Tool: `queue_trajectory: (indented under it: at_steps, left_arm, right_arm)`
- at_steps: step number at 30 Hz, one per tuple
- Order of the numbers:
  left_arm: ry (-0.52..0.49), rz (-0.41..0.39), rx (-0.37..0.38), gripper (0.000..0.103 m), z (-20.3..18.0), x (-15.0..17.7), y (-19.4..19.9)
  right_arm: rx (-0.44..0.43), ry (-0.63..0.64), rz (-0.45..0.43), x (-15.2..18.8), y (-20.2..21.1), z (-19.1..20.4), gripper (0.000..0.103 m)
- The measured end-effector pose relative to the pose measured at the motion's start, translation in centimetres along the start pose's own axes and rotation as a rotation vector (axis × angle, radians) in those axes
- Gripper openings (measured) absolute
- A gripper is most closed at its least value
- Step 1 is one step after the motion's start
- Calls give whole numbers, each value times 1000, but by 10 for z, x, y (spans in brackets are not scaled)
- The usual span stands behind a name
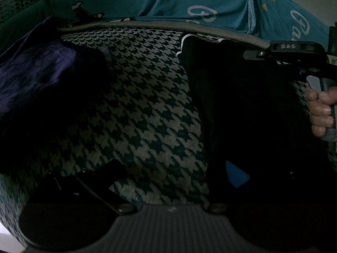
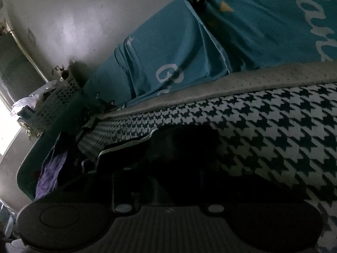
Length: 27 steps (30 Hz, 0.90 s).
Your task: Fold clothes
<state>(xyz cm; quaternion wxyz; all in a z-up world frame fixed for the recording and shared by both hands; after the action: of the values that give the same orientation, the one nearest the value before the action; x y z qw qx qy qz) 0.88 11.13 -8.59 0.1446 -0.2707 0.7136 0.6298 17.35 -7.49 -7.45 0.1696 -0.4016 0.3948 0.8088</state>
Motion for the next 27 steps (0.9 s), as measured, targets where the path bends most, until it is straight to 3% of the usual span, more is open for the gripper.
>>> queue_trajectory:
  at_steps: [2,8,14,22,26,27]
  left_arm:
    - [2,-1,-1,103,-1,-1,0]
    - [7,-4,-1,103,-6,-5,0]
    - [-20,-65,52,103,-25,-15,11]
    - [-75,-110,102,103,-54,-15,21]
    - [-92,-123,102,103,-60,-14,21]
    - [-96,-127,102,103,-61,-14,22]
  right_arm:
    - [21,27,4,0,-2,2,22]
    - [92,72,-24,-8,9,6,10]
    - [225,67,-99,-24,49,-11,7]
    - [517,-33,-207,-35,141,-81,7]
    - [724,-141,-279,-41,204,-126,7]
    - [737,-154,-279,-38,211,-128,7]
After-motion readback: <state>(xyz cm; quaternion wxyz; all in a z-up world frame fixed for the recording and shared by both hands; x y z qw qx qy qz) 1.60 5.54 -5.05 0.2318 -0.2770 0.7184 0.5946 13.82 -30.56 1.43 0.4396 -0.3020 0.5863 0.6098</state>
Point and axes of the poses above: each gripper's, at about its wrist camera, not at the fingertips, and y roughly against the way its jaws point, z to its left, x to its underside, the point moved 10 cm from there along -y, roughly the way its jaws point, and after that the axes turned 14 degrees about y, right-handed, at the moved point
